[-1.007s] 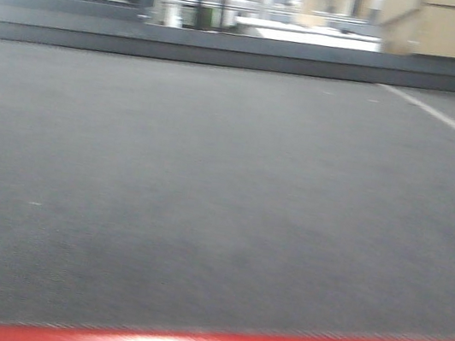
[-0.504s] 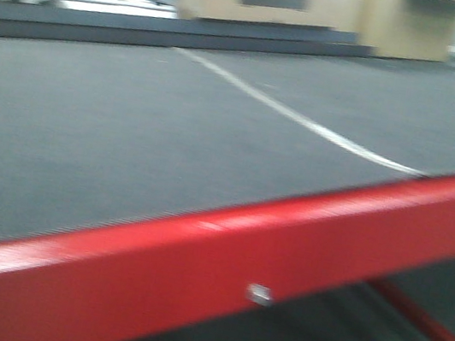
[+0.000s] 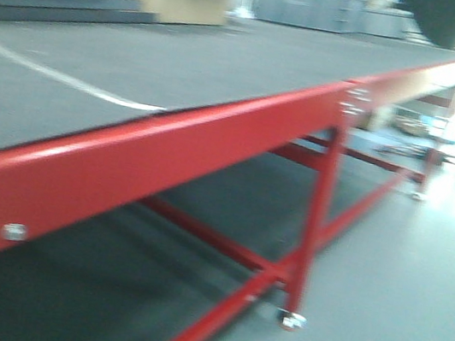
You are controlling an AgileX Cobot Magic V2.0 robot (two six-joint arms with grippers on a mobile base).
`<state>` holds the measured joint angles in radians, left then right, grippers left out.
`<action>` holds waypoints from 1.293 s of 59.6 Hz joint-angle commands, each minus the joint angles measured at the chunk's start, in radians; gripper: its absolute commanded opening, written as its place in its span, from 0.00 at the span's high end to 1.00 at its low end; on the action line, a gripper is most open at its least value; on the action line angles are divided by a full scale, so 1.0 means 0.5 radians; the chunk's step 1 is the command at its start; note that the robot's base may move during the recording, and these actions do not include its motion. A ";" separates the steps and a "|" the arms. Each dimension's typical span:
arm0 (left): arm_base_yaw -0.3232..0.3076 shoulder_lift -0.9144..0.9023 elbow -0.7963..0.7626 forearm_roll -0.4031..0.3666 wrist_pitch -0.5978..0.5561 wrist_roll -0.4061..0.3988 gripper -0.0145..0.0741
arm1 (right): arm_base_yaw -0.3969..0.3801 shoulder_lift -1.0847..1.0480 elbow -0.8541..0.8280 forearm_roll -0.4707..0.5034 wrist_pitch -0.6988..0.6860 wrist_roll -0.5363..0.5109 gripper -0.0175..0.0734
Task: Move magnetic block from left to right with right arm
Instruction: 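Hold the red cube raised in the right gripper, then drive the base across the room carrying the cube in the right gripper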
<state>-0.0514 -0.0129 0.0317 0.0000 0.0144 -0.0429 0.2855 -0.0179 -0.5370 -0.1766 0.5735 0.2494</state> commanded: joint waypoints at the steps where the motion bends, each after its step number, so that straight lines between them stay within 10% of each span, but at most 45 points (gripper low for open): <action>1: -0.001 -0.027 0.020 0.000 -0.180 -0.009 0.97 | -0.013 -0.008 -0.053 -0.021 -0.186 -0.019 0.64; 77: -0.001 -0.031 0.020 0.000 -0.180 -0.009 0.97 | -0.013 -0.006 -0.053 -0.021 -0.186 -0.019 0.64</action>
<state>-0.0514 -0.0129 0.0317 0.0000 0.0144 -0.0429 0.2855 -0.0179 -0.5370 -0.1766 0.5735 0.2478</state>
